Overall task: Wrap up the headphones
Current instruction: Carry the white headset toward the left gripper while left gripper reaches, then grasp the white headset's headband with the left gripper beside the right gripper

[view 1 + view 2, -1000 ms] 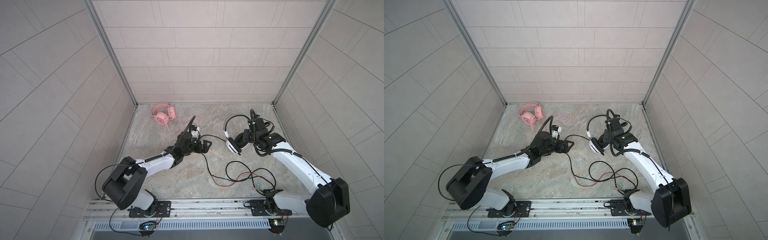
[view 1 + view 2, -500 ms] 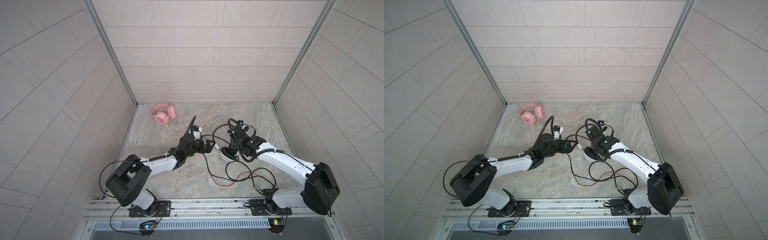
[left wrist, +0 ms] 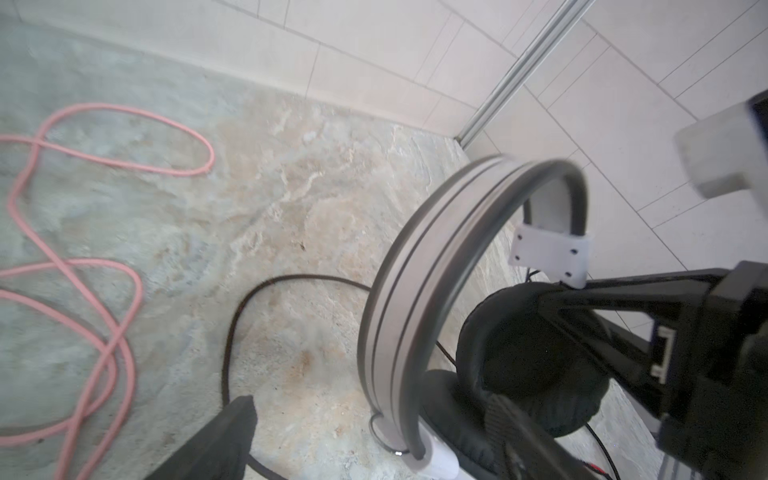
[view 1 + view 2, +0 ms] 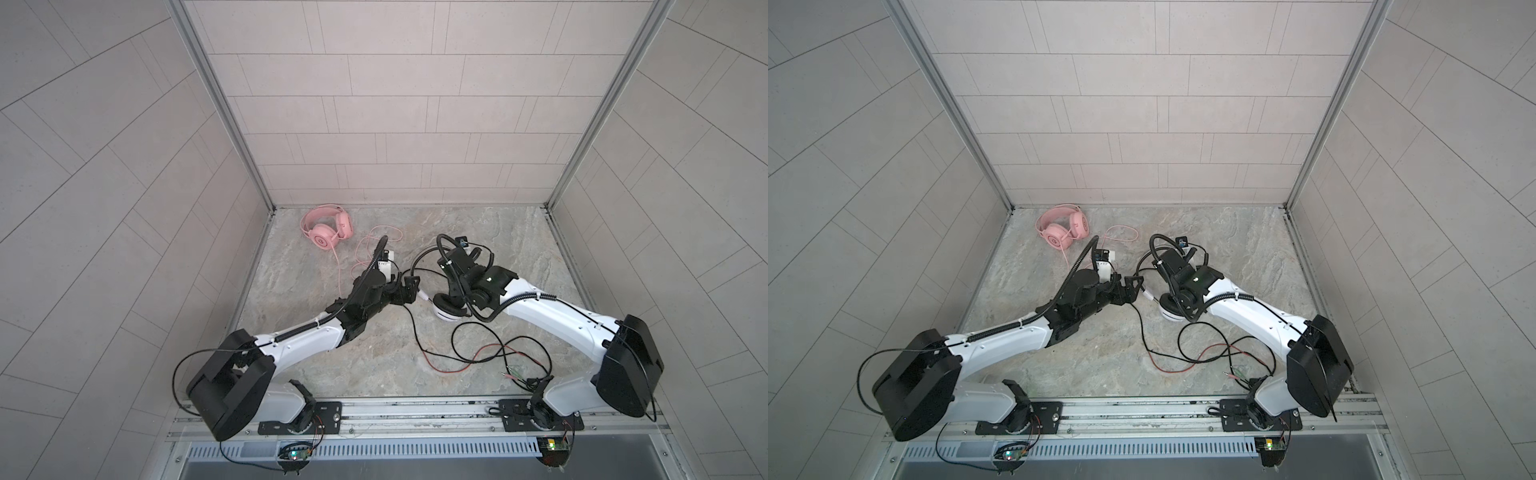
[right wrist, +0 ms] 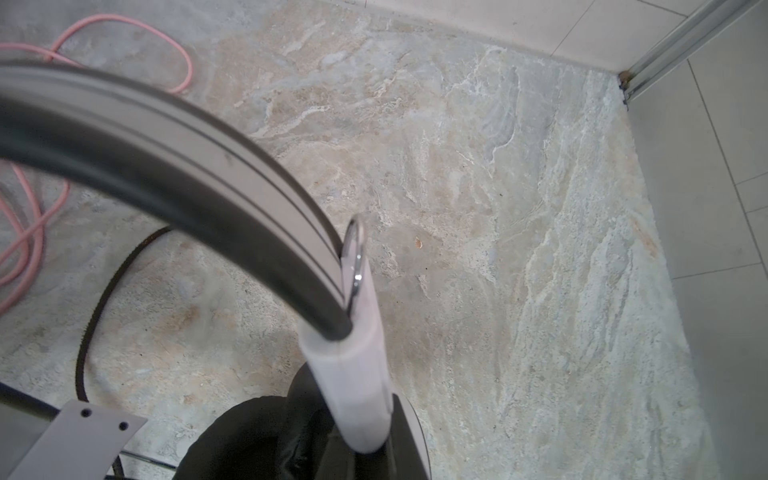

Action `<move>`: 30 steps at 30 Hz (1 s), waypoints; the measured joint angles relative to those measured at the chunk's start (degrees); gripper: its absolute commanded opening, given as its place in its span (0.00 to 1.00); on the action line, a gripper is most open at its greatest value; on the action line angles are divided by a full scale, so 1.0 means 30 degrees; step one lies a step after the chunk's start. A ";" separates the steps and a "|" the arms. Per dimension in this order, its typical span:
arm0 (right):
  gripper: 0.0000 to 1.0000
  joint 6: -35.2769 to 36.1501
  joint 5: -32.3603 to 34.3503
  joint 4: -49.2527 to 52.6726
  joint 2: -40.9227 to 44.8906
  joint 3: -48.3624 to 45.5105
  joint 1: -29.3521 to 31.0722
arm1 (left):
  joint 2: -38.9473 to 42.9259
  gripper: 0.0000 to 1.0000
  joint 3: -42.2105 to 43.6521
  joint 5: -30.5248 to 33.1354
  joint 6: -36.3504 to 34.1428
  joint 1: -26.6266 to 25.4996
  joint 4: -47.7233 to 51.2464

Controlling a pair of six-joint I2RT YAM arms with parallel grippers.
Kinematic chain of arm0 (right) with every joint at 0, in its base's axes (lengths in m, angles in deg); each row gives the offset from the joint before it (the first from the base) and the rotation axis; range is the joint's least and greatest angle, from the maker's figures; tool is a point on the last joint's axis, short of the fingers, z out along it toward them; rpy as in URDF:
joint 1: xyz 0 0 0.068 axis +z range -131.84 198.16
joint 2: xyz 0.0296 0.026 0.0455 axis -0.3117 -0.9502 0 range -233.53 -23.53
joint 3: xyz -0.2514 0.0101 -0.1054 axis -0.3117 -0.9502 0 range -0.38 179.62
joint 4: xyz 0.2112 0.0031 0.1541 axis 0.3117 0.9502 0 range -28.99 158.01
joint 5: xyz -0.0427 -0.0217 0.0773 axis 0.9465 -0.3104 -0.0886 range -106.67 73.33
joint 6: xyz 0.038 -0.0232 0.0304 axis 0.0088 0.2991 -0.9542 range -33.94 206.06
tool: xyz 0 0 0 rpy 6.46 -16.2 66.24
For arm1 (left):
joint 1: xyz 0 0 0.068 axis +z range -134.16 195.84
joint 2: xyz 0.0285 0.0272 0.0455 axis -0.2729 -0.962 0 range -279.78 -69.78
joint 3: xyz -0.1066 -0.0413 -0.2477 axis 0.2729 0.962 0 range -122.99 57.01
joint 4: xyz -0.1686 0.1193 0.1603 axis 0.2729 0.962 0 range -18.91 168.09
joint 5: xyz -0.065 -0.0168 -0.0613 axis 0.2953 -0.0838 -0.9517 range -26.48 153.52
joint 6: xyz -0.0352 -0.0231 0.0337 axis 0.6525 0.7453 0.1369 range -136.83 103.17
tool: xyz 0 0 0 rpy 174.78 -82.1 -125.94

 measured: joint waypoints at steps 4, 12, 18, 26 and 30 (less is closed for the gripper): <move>0.08 0.1377 0.0146 0.1239 -0.1100 0.1479 0.1027 | 0.1319 0.92 -0.0029 0.0699 -0.0685 0.0000 0.0663; 0.08 0.2769 0.0204 0.2790 -0.3009 0.3781 0.2922 | 0.0597 0.85 -0.0933 0.1996 -0.2244 0.0000 0.3315; 0.08 0.3235 0.0262 0.3315 -0.3184 0.4189 0.3446 | 0.0000 0.64 -0.1239 0.2718 -0.2849 0.0000 0.4335; 0.08 0.3497 0.0510 0.3089 -0.3024 0.4022 0.3577 | -0.0095 0.28 -0.1319 0.3162 -0.3555 0.0000 0.5064; 0.10 0.3599 0.0576 0.2754 -0.2586 0.3694 0.3577 | -0.0204 0.15 -0.1319 0.3096 -0.3854 -0.0044 0.5268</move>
